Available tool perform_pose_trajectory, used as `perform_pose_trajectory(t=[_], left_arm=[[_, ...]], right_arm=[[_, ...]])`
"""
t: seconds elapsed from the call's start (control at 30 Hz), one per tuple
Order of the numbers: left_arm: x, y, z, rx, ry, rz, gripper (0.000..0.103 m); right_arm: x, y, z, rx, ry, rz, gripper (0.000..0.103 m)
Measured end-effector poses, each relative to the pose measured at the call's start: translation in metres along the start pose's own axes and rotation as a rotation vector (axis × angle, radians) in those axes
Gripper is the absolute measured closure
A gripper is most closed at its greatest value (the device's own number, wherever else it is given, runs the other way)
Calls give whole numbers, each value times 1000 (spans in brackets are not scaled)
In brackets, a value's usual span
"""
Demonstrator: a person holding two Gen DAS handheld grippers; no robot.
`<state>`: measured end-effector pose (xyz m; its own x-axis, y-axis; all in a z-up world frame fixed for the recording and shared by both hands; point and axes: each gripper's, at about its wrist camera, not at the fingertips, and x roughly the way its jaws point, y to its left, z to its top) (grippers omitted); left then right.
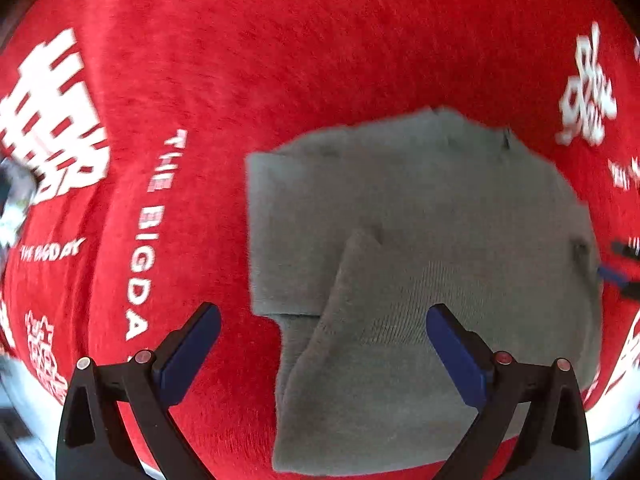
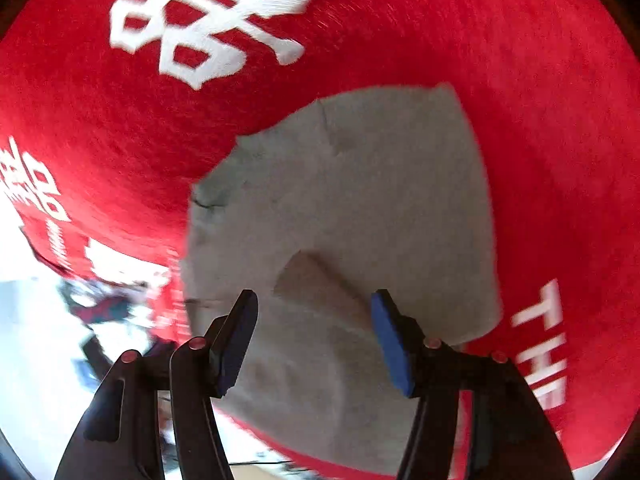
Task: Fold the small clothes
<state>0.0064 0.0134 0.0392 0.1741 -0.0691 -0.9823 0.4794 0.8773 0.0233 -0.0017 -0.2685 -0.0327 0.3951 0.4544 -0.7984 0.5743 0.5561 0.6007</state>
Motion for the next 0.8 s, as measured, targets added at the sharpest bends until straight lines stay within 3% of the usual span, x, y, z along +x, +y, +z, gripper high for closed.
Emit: perform_pose_trajectory(t=[0.13,0.2,0.3,0.37,0.43,0.47,0.5,0.53,0.57,0.8], left_arm=[[31,-11,11,68,52,-43,0],[43,-15,16,86,76,-61,6],[57,-16,20,96,115,-99,26],[57,-14,20,90,118,-132,49],[56,-11,19,83,117,-169,59],[55,-10,18,85,115,-175,67],[55,-10,17,87,112,-184,73],[55,-9,17,87,108,-187,91],[55,-8,16,88,104,-189,96],[-1,14,7,52,1,-268,96]], right_arm=[[17,13,-1,-116,10,-134,40],[27,20,-7,-154,21,-178,40],[40,32,-22,-227,32,-278,40],[44,39,-32,-278,33,-331,40],[48,44,-40,-335,26,-409,40],[50,46,-41,-352,23,-437,47],[51,45,-40,-348,13,-458,72],[51,45,-39,-338,5,-457,88],[48,44,-35,-310,-6,-432,96],[-11,74,-43,-295,-104,-297,97]])
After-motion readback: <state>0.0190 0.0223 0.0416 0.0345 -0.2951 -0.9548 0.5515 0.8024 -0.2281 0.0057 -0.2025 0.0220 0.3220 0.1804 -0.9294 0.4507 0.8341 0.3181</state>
